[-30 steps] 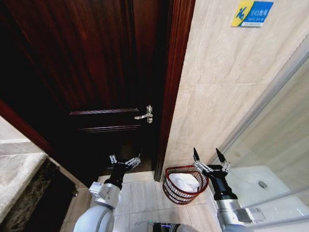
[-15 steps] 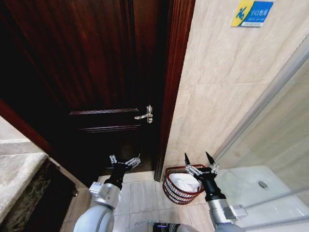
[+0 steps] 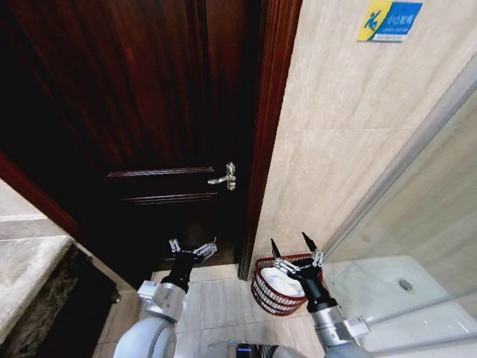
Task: Discard the used towel into the hamper.
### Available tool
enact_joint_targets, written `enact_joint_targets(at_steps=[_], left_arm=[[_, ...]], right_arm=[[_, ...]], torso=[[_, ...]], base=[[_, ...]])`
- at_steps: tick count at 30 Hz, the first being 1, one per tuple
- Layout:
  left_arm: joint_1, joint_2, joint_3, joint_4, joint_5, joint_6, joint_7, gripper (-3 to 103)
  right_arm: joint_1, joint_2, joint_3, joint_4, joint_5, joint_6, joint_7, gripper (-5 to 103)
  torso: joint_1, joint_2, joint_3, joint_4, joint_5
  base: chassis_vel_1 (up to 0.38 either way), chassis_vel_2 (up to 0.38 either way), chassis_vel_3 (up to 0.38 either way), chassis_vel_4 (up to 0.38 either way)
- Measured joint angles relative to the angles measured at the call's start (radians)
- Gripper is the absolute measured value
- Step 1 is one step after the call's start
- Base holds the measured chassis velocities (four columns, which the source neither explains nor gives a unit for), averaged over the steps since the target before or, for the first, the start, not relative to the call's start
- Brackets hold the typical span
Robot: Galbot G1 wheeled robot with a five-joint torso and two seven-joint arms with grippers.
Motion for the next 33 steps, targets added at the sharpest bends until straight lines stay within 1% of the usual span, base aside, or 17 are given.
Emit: enact_joint_targets(at_steps=[1, 3, 26, 33], left_arm=[[0.0, 0.0, 0.0, 0.0, 0.0, 0.0, 0.0, 100], [0.0, 0.0, 0.0, 0.0, 0.0, 0.0, 0.0, 100], [0.0, 0.0, 0.0, 0.0, 0.0, 0.0, 0.0, 100], [0.0, 0.0, 0.0, 0.0, 0.0, 0.0, 0.0, 100]], right_arm=[[0.003, 0.0, 0.001, -0.003, 0.027, 0.014, -0.015, 100], [0.005, 0.0, 0.003, -0.006, 0.047, 0.022, -0.027, 100], [0.006, 0.0, 0.005, -0.007, 0.053, 0.024, -0.029, 100], [0.005, 0.0, 0.005, -0.007, 0.053, 0.023, -0.029, 100]], torso=[[0.0, 0.0, 0.0, 0.0, 0.0], [0.0, 0.0, 0.0, 0.0, 0.0], [0.0, 0.0, 0.0, 0.0, 0.0], [0.0, 0.0, 0.0, 0.0, 0.0002]], base=[[0.0, 0.0, 0.0, 0.0], [0.0, 0.0, 0.0, 0.0], [0.0, 0.0, 0.0, 0.0], [0.084, -0.076, -0.075, 0.086]])
